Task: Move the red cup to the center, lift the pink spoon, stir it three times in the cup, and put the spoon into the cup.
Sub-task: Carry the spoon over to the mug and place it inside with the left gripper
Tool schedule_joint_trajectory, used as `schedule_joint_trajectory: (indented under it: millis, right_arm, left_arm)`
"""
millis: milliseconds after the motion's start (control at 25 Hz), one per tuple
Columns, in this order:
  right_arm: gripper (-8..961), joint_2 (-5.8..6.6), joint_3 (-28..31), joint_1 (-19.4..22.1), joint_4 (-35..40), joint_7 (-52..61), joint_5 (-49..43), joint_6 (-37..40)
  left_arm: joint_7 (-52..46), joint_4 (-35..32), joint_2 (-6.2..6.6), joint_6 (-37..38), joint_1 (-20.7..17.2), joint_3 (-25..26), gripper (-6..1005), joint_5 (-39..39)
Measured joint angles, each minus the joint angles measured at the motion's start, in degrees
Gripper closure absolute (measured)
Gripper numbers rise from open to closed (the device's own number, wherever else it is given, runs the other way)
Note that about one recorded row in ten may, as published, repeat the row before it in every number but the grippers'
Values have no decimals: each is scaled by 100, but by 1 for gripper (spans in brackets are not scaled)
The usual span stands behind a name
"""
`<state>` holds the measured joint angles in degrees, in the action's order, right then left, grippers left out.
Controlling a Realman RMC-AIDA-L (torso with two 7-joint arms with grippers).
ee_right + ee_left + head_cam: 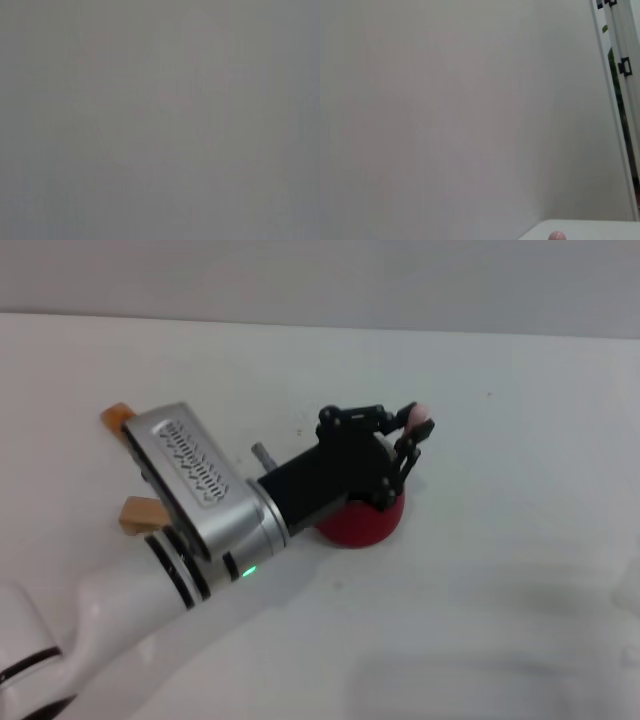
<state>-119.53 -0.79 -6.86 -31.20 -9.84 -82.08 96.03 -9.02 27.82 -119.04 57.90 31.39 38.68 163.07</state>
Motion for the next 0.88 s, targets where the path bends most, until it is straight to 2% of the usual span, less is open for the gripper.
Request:
schedule_joint_trajectory:
  millis: [280, 440, 680, 880]
  right_arm:
    - [954, 2, 0, -5, 0, 0, 0, -17]
    - [954, 7, 0, -12, 0, -1, 0, -68]
    - [953, 9, 1, -18, 0, 0, 0, -94]
    - [953, 9, 0, -18, 0, 0, 0, -94]
  left_arm:
    - [71, 131, 72, 177, -477, 81, 851, 0]
    - [75, 120, 89, 239, -604, 172, 849, 6]
    - [84, -60, 82, 192, -530, 370, 847, 8]
    - [85, -113, 68, 100, -315, 464, 845, 3]
